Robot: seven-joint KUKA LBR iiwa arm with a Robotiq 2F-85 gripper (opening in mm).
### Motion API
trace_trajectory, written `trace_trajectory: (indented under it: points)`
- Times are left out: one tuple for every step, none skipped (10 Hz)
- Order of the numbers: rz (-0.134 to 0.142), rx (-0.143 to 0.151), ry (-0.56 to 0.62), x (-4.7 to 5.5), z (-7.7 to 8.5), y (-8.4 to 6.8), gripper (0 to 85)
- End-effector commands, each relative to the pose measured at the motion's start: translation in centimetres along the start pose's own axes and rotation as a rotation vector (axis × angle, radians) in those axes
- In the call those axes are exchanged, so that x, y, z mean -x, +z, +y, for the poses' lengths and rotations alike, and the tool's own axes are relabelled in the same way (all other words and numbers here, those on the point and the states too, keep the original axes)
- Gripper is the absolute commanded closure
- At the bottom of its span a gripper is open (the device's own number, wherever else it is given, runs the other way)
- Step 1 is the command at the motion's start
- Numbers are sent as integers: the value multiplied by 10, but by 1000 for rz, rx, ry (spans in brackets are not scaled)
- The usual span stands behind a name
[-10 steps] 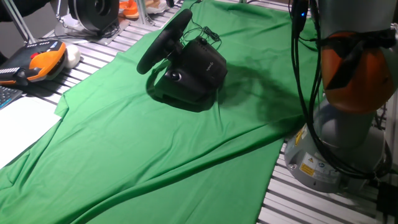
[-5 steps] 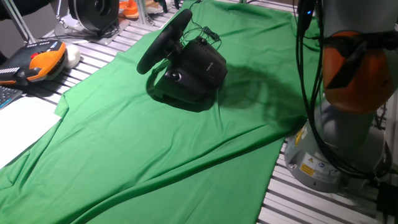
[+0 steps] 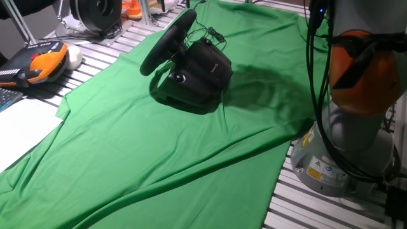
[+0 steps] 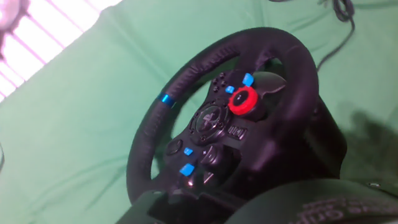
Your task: Rotate the steering wheel 90 degrees clockwise
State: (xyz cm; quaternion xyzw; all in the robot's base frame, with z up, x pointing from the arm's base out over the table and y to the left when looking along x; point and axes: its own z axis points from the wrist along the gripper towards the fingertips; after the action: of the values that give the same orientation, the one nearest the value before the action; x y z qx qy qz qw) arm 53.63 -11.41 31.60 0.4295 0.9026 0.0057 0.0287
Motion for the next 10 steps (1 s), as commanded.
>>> trace_trajectory:
  points:
    - [-22,-23,637,1,1,3,170]
    - [-23,-18,668,1,-2,6,170]
    - [-22,-7,668,0,-7,10,170]
    - [-26,6,672,-2,-9,15,170]
    - [-33,21,686,-5,-10,20,170]
    - [-34,24,698,-7,-9,23,170]
    - [-32,33,704,-7,-8,23,170]
    - [-33,46,718,-7,-8,24,170]
    - [-34,52,724,-7,-8,25,170]
    - [-26,56,725,-7,-8,25,340]
